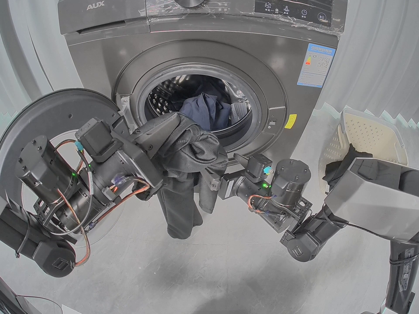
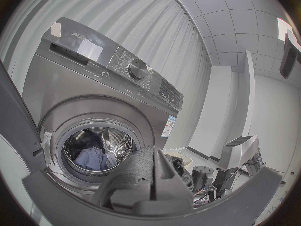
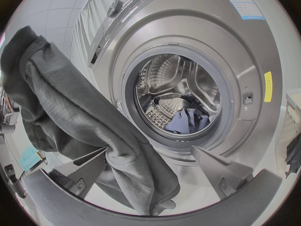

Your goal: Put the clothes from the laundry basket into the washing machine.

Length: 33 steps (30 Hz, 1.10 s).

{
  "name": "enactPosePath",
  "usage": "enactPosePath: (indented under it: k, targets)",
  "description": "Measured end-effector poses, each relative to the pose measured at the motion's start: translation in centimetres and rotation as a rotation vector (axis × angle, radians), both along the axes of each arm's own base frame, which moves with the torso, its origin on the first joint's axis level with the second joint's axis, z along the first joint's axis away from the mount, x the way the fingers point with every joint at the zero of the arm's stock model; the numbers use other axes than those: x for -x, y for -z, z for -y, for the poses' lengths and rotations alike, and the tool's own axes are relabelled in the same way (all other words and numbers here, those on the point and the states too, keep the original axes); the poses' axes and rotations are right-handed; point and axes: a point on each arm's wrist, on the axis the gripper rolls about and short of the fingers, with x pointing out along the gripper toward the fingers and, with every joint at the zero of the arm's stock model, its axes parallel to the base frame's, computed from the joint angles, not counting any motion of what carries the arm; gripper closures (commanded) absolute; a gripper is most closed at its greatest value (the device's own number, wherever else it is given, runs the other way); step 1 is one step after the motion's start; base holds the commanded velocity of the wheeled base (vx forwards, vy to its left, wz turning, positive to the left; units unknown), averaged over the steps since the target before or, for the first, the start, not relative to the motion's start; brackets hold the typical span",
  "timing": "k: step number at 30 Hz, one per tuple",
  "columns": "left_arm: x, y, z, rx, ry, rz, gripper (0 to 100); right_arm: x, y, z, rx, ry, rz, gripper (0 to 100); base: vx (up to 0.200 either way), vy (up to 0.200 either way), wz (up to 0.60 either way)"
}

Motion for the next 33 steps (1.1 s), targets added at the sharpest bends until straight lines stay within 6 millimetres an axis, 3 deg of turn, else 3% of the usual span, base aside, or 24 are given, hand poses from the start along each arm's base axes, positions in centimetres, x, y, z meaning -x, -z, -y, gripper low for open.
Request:
enactPosePath:
  k: [10,21,33]
  targets:
    - [0.0,0.1,0.0,-0.001,-0.001,-0.002,100,-0.2,-0.7,1.1,-0.005,0.024,0.006,0,0.0,0.0,0.0]
    - [0.1,0.1,0.1,-0.003,0.004,-0.004,100,-0.1,-1.7,0.8,-0.026,0.016,0.034,0,0.0,0.0,0.0]
    - [-0.1,-0.2,0.0,0.006,-0.001,0.007,100,0.3,-0.2,1.6,0.017,0.009,-0.015,0,0.0,0.0,0.0]
